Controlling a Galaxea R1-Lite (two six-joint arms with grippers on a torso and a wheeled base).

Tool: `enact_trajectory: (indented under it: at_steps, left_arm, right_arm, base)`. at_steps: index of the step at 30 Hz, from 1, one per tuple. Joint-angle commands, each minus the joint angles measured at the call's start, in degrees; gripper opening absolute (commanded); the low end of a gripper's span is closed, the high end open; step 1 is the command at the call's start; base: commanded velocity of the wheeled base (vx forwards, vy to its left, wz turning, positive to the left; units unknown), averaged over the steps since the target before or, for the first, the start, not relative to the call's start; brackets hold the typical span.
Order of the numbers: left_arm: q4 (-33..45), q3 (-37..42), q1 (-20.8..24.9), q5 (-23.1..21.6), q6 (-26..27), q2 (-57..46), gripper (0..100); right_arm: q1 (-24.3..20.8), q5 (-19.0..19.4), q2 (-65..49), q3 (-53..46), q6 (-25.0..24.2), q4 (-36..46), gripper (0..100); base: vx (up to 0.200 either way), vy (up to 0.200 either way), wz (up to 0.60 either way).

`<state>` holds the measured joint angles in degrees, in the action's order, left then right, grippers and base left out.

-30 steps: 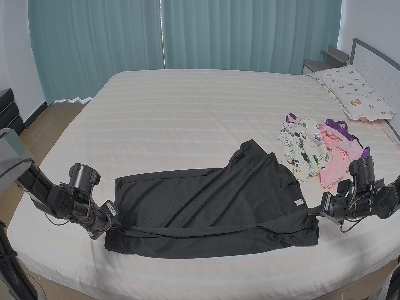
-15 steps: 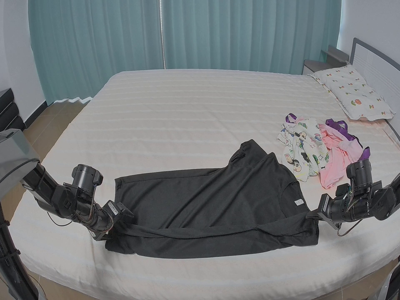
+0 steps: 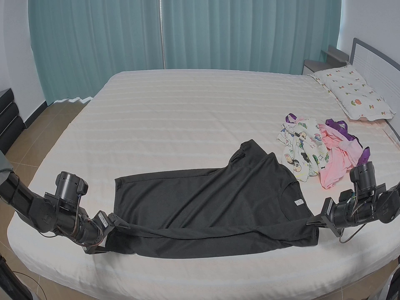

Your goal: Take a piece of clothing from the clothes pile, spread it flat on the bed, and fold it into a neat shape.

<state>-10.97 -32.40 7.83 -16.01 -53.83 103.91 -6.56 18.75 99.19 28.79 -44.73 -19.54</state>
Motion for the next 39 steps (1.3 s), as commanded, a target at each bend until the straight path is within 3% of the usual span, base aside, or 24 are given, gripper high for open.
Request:
enact_trajectory:
  at_steps: [1,8,13,18,29,39]
  left_arm:
    - [-0.1,2.3,0.0,-0.8,0.0,-1.9,100]
    - [-2.7,3.8,0.0,-1.1,0.0,-1.3,100]
    - [-10.8,7.9,-0.2,-1.2,-0.1,0.1,100]
    - [-17.3,10.8,-0.9,-3.3,-1.0,1.1,100]
    - [-20.1,7.1,-5.6,-4.6,-2.6,3.1,100]
    - [-26.1,8.5,-5.9,-4.6,-2.8,5.3,100]
  right_arm:
    - [0.3,-0.4,-0.5,-2.1,0.3,0.3,100]
    - [2.6,-1.5,-0.3,-1.4,2.3,-1.1,100]
    - [2.2,-5.2,1.1,-0.6,3.1,-4.9,100]
    - [0.8,-5.2,1.8,-1.5,3.0,-10.5,100]
    - [0.0,-5.6,4.4,-3.4,3.0,-10.9,100]
    - [-1.0,-5.6,4.9,-4.4,3.1,-12.0,100]
  base:
    - [0.0,0.0,0.0]
    - [0.0,0.0,0.0]
    - [0.0,0.0,0.0]
    - [0.0,0.0,0.0]
    - [0.0,0.0,0.0]
    - [0.0,0.0,0.0]
